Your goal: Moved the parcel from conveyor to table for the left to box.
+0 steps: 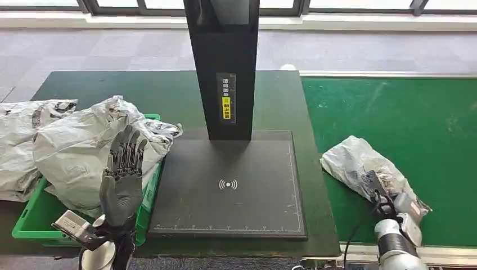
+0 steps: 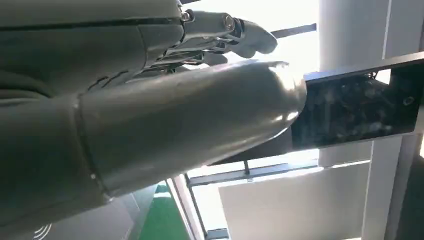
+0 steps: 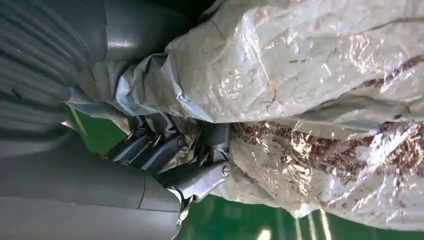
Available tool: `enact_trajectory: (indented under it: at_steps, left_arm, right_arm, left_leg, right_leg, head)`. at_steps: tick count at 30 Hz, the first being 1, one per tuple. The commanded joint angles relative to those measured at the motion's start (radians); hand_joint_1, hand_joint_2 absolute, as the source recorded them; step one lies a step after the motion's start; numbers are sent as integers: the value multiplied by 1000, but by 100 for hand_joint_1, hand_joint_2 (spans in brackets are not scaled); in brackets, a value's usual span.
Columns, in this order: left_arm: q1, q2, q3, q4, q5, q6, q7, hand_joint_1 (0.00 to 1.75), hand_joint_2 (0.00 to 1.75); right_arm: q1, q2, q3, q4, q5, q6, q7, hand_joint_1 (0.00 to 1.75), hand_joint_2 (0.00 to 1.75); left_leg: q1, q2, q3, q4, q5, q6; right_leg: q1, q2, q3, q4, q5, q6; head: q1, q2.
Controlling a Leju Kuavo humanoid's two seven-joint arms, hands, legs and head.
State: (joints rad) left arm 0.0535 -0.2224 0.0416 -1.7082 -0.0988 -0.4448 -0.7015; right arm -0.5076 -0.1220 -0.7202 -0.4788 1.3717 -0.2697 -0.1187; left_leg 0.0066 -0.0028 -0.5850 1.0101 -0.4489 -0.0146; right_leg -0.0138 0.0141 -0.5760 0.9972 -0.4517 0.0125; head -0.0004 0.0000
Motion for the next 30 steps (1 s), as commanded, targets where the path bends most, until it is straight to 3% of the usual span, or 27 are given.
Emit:
enact_trajectory:
  at_steps: [1, 3, 9, 18, 30]
  left_arm:
    - [-6, 35, -2, 45, 2, 1, 3, 0, 0]
    - [-6, 39, -2, 45, 6, 2, 3, 0, 0]
    - [-7, 48, -3, 47, 13, 14, 3, 0, 0]
    - [-47, 56, -7, 89, 14, 17, 3, 0, 0]
    - [-48, 57, -7, 92, 14, 17, 3, 0, 0]
  right_arm:
    - [-36, 69, 91, -23, -14, 0, -19, 175, 175]
    - [-42, 101, 85, -60, -106, 8, -195, 175, 175]
    - [19, 186, 141, -294, -418, 142, -354, 175, 175]
    - [77, 180, 152, -379, -610, 248, -432, 175, 175]
    - [79, 181, 153, -386, -635, 266, -442, 175, 175]
  left_leg:
    - [-1, 2, 0, -1, 0, 0]
    - [-1, 2, 0, -1, 0, 0]
    - [-1, 2, -2, -1, 0, 0]
    - [-1, -3, -2, -2, 1, 0]
    - [-1, -3, -4, -1, 0, 0]
  right_leg:
    - [-1, 1, -1, 0, 0, 0]
    - [-1, 1, -1, -1, 1, -1]
    - [-1, -1, -3, 0, 1, -1]
    - [0, -6, -2, -1, -1, -2]
    - [-1, -6, -4, 0, -1, -2]
  head:
    - [0, 0]
    - [0, 0]
    - [0, 0]
    - [0, 0]
    - [0, 0]
